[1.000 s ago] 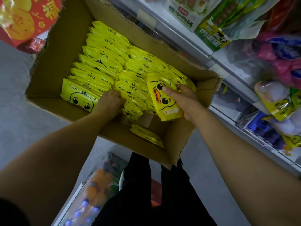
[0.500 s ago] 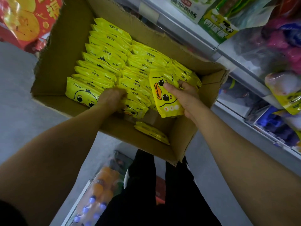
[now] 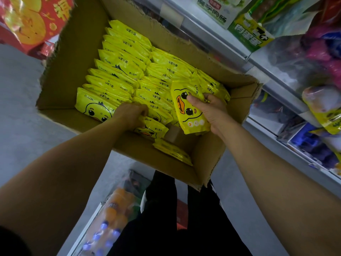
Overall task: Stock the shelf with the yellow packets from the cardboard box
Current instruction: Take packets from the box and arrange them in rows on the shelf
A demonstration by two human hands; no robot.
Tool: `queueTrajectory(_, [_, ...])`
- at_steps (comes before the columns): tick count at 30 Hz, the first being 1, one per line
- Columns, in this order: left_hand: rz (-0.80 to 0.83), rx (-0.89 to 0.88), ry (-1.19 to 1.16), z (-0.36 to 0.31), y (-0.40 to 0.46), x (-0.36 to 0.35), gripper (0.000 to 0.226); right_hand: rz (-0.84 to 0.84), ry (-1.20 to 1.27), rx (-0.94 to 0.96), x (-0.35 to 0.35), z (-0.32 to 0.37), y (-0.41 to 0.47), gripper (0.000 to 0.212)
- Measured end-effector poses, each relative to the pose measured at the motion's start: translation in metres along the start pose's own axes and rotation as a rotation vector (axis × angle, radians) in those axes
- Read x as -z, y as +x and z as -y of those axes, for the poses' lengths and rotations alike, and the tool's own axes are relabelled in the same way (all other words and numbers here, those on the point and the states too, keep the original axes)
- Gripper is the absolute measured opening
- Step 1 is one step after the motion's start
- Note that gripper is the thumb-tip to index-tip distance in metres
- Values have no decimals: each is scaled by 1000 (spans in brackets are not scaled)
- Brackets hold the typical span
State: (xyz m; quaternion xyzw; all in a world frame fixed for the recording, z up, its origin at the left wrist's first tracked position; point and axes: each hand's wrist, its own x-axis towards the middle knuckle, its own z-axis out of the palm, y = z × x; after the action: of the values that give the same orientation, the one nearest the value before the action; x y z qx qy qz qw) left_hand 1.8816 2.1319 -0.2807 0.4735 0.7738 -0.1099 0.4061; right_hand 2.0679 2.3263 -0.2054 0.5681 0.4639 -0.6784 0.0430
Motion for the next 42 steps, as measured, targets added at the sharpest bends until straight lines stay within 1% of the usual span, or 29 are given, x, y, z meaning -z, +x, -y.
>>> queueTrajectory(3, [14,-5,76,-4,-1,-2,59,19,-18,-3,-1,-2,-2,29])
queueTrajectory(6, [6,4,121,-7,-5,-6,61,25,-29,3,3,-2,-7,28])
queueTrajectory(8, [-3,-4,138,-11,-11,-5,53,33,-42,10,6,2,-14,29])
queueTrajectory(11, [-36,22,88,-16,-20,4,34,46,-41,27,12,9,-27,46])
queueTrajectory(13, [-68,74,-69,-20,-29,15,30,44,-15,44,15,15,-39,45])
queueTrajectory(15, [-107,102,-312,-25,-41,28,26,37,15,61,19,23,-52,40])
queueTrajectory(16, [-131,107,-411,-29,-50,36,25,35,32,70,22,28,-60,42])
queueTrajectory(19, [-224,134,-671,-49,-83,57,20,31,77,111,35,44,-88,59])
queueTrajectory(20, [-243,136,-749,-57,-93,62,23,33,93,127,41,49,-97,62])
queueTrajectory(21, [-260,127,-811,-67,-103,69,24,41,115,147,47,55,-108,61])
queueTrajectory(22, [-275,116,-863,-79,-114,76,22,48,139,168,55,60,-119,57])
queueTrajectory(23, [-285,109,-913,-93,-124,82,14,55,155,192,64,65,-131,53])
queueTrajectory(24, [-302,99,-959,-107,-132,88,17,61,169,220,74,70,-142,49])
queueTrajectory(26, [-359,102,-1004,-143,-150,100,41,64,198,270,99,77,-168,39])
queueTrajectory(27, [-396,98,-1017,-163,-159,105,46,70,206,295,114,79,-181,38])
queueTrajectory(29, [-403,73,-1108,-208,-178,115,54,87,208,356,145,81,-211,36])
queueTrajectory(31, [-355,27,-1177,-255,-200,125,55,99,245,426,180,80,-242,33])
queueTrajectory(32, [-316,-7,-1190,-279,-210,130,49,105,267,457,200,78,-260,37])
queueTrajectory(33, [-290,-51,-1189,-302,-219,134,38,110,286,488,219,76,-277,42])
queueTrajectory(34, [-264,-114,-1180,-325,-228,138,25,118,301,518,237,74,-294,46])
queueTrajectory(35, [-242,-187,-1166,-348,-237,142,18,125,312,548,257,72,-310,48])
queueTrajectory(37, [-244,-314,-1141,-390,-249,152,20,111,326,606,296,67,-339,49])
queueTrajectory(39, [-284,-392,-1124,-429,-260,163,25,71,320,673,335,65,-364,59])
queueTrajectory(42, [-312,-488,-1075,-485,-278,184,49,9,307,783,393,69,-401,67])
